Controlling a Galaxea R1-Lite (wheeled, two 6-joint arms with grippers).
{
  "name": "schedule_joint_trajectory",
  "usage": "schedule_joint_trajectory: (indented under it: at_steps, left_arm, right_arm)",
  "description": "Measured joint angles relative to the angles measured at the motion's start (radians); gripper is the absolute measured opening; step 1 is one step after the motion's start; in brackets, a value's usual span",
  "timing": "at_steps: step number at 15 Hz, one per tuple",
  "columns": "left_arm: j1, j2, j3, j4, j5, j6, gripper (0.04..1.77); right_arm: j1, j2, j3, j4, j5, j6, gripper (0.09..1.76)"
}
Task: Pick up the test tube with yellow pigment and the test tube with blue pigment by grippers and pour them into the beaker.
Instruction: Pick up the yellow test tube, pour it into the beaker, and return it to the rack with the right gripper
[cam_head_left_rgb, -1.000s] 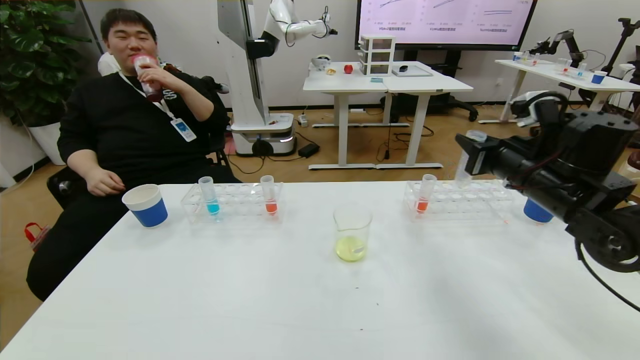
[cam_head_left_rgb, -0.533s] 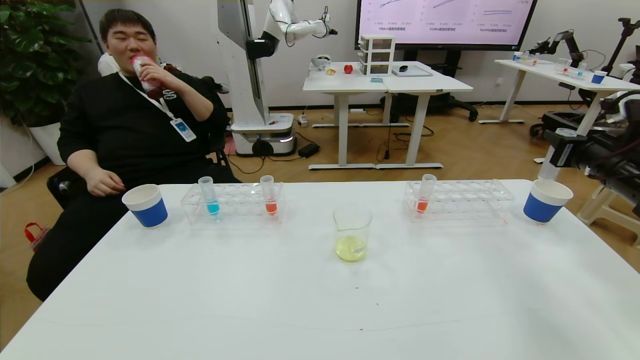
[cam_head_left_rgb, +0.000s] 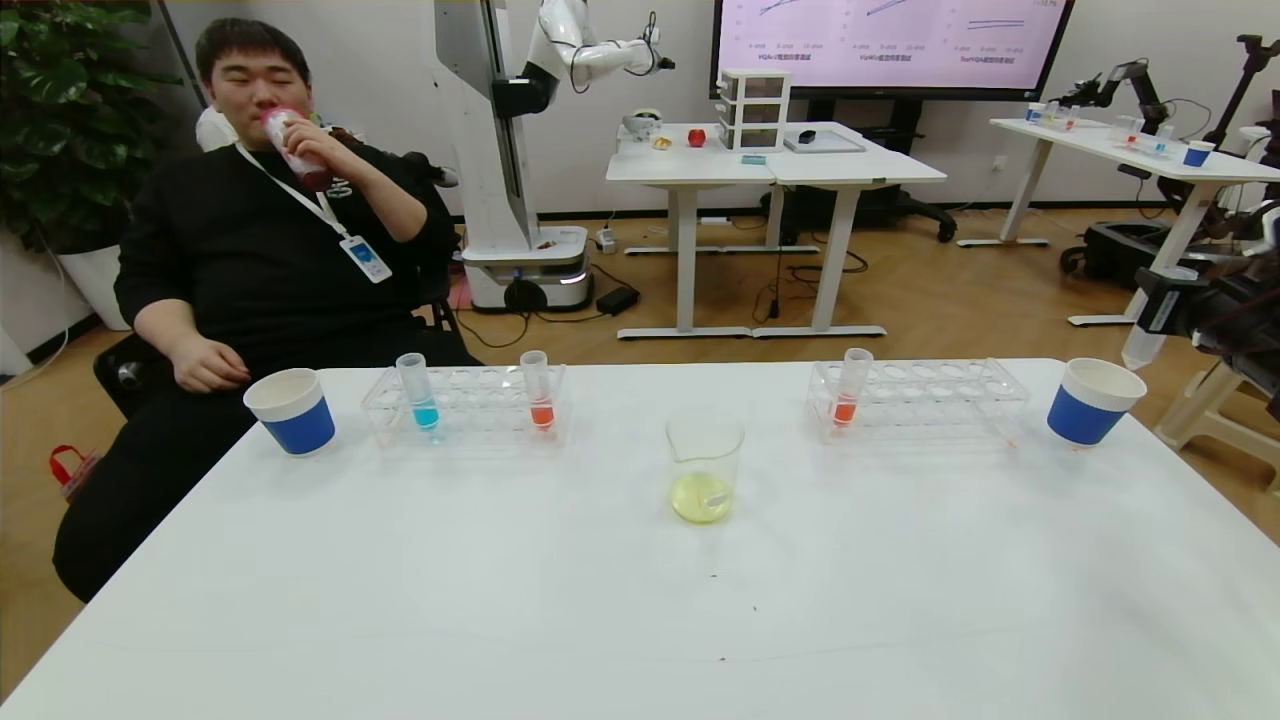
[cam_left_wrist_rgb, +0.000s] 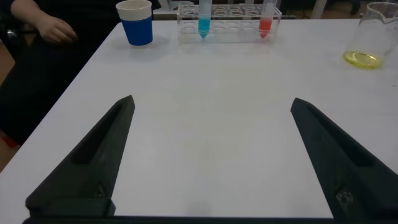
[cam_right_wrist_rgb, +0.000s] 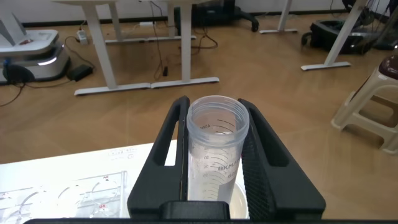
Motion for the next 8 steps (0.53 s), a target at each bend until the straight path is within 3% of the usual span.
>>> schedule_joint_trajectory:
  at_steps: [8]
  left_arm:
    - [0.000,0.000,0.000,0.000,0.000,0.000,1.75]
  right_arm:
    - [-0.014,0.171,-0.001,-0.128,-0.004,0.000,0.51]
